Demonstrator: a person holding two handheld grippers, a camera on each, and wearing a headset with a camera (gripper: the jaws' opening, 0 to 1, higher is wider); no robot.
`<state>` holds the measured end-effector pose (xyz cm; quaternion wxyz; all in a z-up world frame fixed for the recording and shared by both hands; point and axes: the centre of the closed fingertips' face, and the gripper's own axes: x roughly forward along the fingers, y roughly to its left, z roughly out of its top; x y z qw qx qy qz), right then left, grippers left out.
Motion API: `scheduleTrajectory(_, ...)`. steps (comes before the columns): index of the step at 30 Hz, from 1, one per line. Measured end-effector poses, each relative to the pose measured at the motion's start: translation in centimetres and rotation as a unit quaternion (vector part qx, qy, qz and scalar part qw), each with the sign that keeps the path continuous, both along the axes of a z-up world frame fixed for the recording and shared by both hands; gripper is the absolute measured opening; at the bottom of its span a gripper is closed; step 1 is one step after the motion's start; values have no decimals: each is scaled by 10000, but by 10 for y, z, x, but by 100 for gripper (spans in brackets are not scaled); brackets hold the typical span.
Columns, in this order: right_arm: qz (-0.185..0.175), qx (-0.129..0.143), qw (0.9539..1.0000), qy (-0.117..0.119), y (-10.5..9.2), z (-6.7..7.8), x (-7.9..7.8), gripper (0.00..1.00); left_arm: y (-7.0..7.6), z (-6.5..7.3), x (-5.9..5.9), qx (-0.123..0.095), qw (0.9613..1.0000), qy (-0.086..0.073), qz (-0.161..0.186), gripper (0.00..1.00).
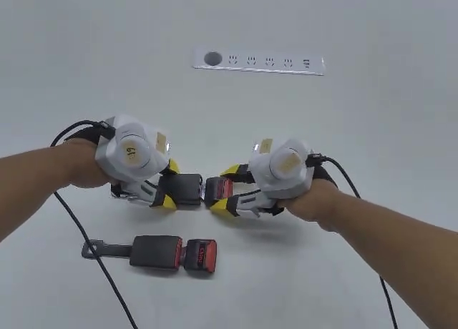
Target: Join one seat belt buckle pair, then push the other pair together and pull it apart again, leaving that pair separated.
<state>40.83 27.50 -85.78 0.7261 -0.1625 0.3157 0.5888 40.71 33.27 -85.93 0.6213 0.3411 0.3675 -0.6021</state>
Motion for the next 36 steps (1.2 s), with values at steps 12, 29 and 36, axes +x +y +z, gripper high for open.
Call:
scheduleTrajectory(12, -50, -87, 9999, 18, 1, -2, 1, 35, -3, 2, -2, 45, 10000, -6, -26, 33)
scheduleTrajectory(29, -23, -214, 9998, -43, 3, -2, 2, 35, -2, 2, -2, 118, 9999, -16, -46, 33)
scheduleTrajectory(36, -2, -233, 9997, -42, 4, -2, 3, 35, -1, 0, 0, 106, 9999, -6, -61, 33)
